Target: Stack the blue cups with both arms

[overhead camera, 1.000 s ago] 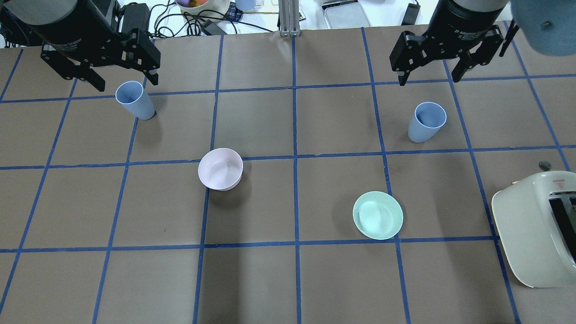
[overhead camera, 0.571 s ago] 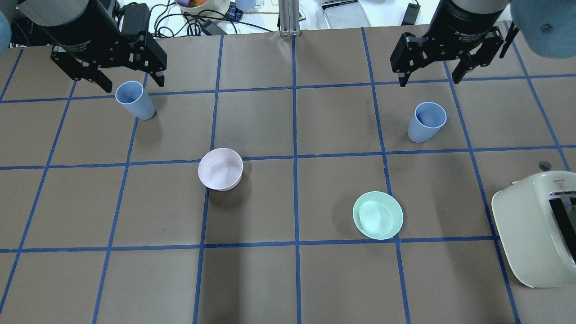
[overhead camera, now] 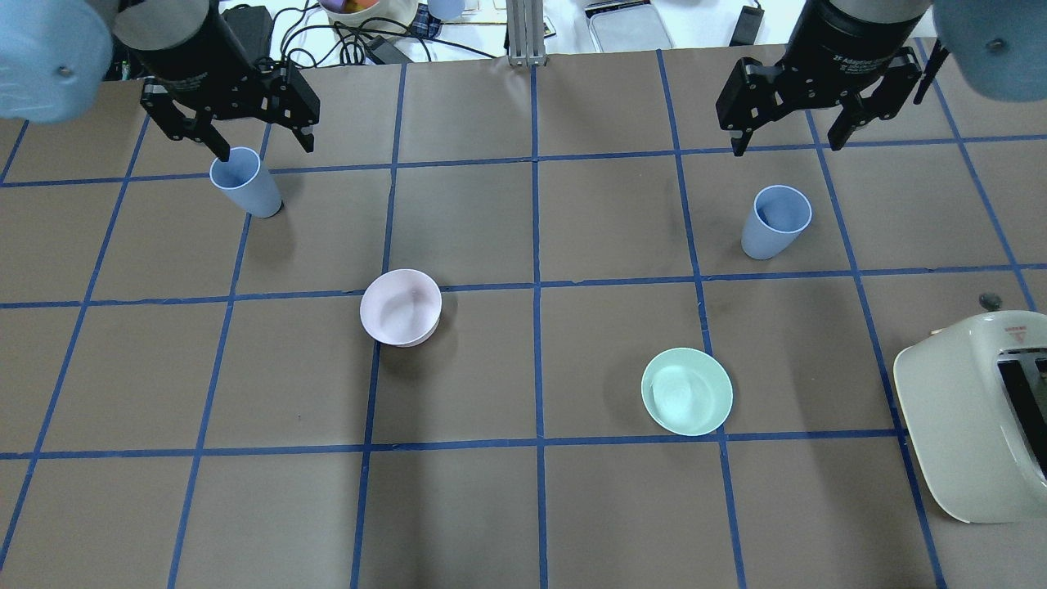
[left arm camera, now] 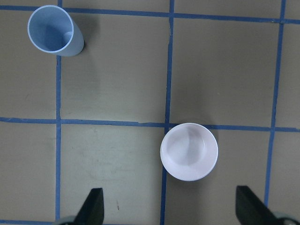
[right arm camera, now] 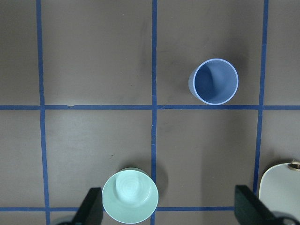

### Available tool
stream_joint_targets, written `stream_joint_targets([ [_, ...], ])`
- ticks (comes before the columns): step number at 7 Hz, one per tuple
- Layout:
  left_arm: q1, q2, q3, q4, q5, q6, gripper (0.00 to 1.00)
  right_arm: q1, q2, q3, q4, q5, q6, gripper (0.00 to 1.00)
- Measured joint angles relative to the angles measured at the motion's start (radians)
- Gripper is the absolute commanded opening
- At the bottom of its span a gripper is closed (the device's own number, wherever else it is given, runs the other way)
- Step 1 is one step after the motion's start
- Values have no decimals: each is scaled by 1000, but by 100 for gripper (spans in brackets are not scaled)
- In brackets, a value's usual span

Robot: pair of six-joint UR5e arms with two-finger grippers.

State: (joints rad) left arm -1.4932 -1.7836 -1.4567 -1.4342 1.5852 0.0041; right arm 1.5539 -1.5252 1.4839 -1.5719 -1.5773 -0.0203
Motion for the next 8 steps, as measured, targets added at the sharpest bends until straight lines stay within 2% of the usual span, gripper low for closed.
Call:
stream_joint_targets([
  [2, 45, -202, 8, 210, 119, 32, 99, -4, 9, 1, 0, 2, -1, 100],
  [4, 73, -324, 24, 299, 186, 43, 85, -11, 35, -3, -20, 2, -2, 100],
  [5, 78, -351, 29, 311, 195, 41, 75, -19, 45, -6, -34, 1, -9, 100],
  [6, 80, -370, 32, 336, 197, 42, 30, -35, 54, -7, -43, 1, -19, 100],
  [7, 80, -385, 30, 371, 198, 47, 0, -65, 69, -7, -50, 0, -30, 100],
  [8, 80, -394, 28, 389, 199, 52, 0, -112, 101, -5, -75, 0, -54, 100],
])
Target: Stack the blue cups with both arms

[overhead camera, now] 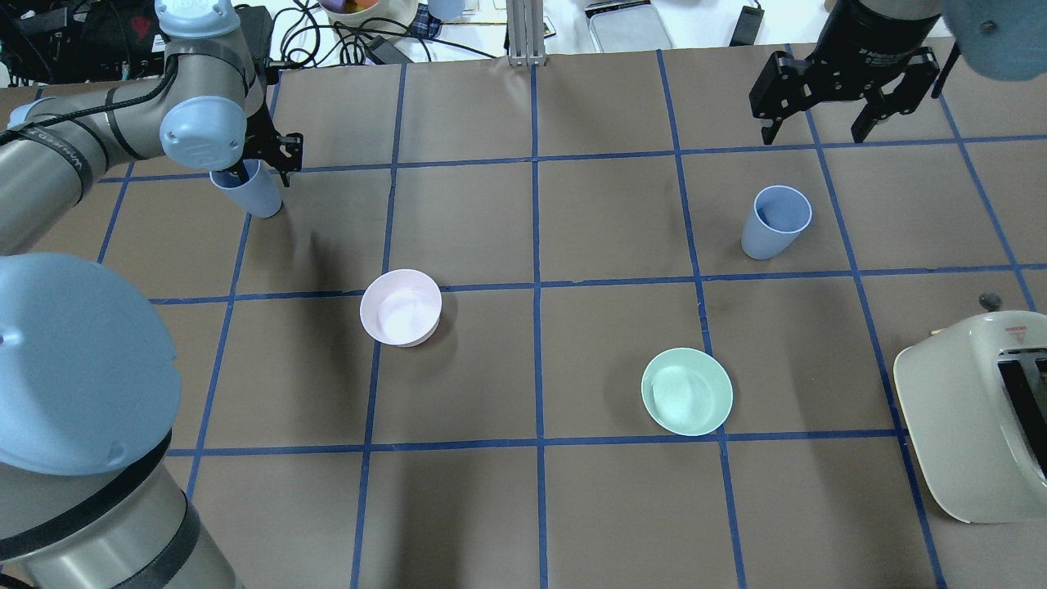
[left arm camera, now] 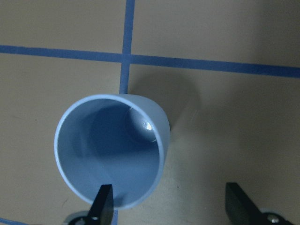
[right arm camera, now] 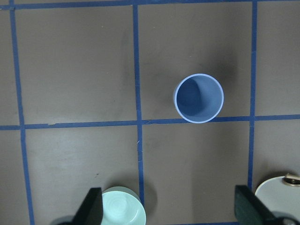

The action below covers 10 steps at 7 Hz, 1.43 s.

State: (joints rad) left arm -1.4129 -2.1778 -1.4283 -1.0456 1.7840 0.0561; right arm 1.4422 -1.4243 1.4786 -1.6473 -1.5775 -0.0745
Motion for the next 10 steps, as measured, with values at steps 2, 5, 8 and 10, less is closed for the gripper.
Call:
stream_joint_targets([
  [2, -1, 5, -5, 14, -2, 3, 0, -91, 109, 9, -104, 3, -68, 100],
  [5, -47, 78, -7, -13, -123, -34, 0, -119, 184, 117, -290, 6, -94, 100],
  [8, -264, 119, -21, -47, -220, -257, 0, -119, 208, 181, -389, 21, -98, 86],
  [10, -418, 92, -19, -40, -232, -394, 0, -118, 213, 220, -392, 26, -118, 39],
])
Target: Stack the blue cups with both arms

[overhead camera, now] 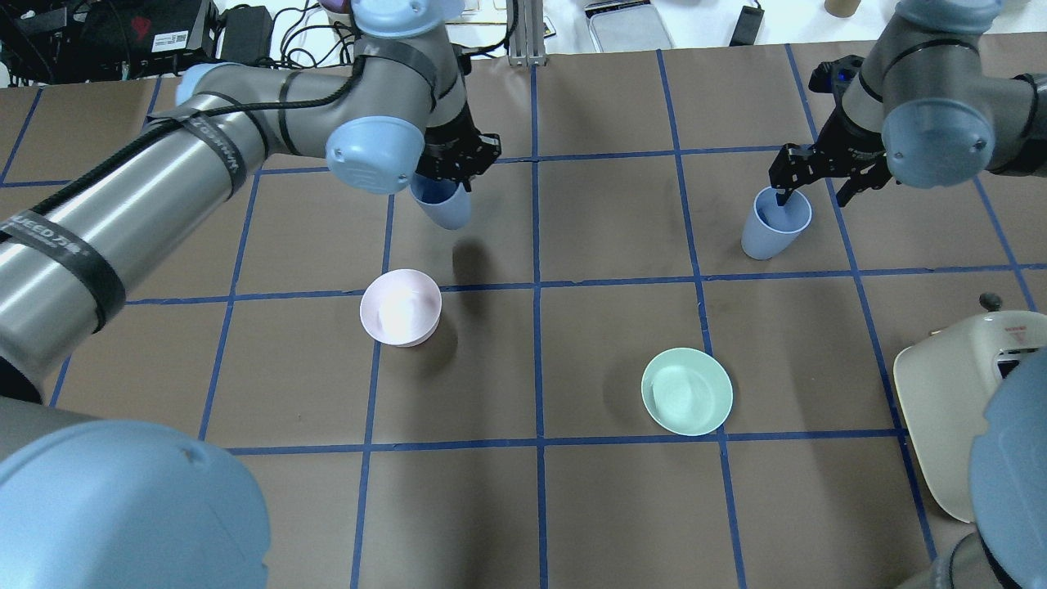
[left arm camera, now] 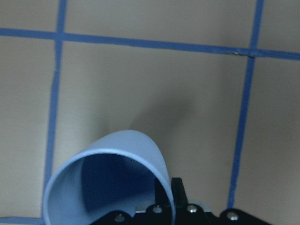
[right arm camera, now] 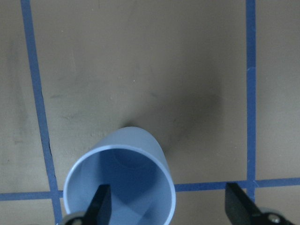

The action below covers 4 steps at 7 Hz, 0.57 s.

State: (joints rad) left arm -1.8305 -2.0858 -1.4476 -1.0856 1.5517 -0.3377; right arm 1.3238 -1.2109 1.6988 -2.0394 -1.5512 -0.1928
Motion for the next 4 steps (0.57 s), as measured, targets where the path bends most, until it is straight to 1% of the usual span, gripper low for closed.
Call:
stream_joint_targets([
  [1, -61, -2, -1, 0, 2, -32, 0, 0, 0, 17, -2, -2, -14, 7],
  [2, -108, -3, -8, 0, 7, -51, 0, 0, 0, 23, -3, -3, -30, 0],
  [4, -148, -15, -37, 12, 9, -71, 0, 1, 0, 28, -22, 0, -43, 0],
])
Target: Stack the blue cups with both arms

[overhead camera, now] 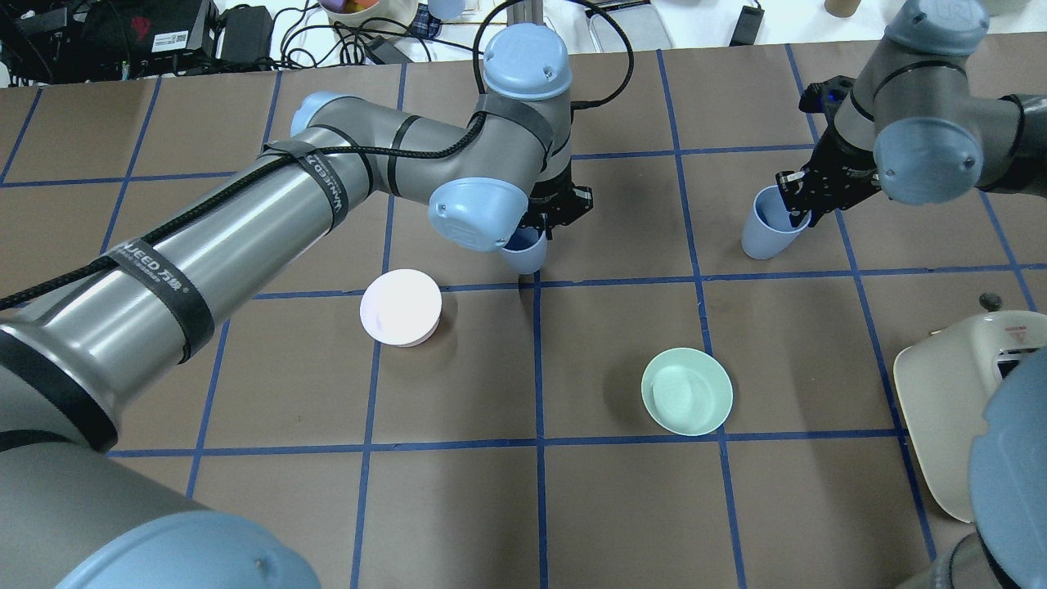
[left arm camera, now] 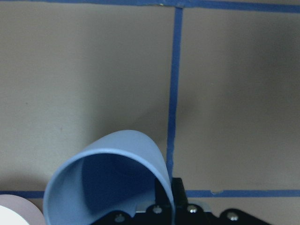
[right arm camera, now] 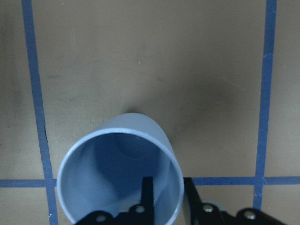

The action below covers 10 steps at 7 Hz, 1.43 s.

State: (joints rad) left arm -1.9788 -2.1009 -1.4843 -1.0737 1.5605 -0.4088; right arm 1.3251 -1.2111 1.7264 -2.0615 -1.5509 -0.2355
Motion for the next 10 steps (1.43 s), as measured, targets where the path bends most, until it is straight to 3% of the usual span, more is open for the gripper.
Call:
stream_joint_targets([
  [1, -7, -11, -18, 25, -3, 0, 36, 2, -7, -3, -9, 1, -3, 0],
  [2, -11, -16, -29, 52, -1, -1, 99, 11, -30, -13, -5, 3, -2, 0],
  [4, -7, -7, -29, 73, 2, 4, 100, 66, -86, -50, 35, 6, 12, 0],
  [6, 38, 67, -1, 19, -10, 10, 100, 144, -104, -111, 112, 6, 83, 0],
  [10, 233, 351, 7, -382, -60, 238, 100, 331, -158, -166, 226, 1, 351, 0],
])
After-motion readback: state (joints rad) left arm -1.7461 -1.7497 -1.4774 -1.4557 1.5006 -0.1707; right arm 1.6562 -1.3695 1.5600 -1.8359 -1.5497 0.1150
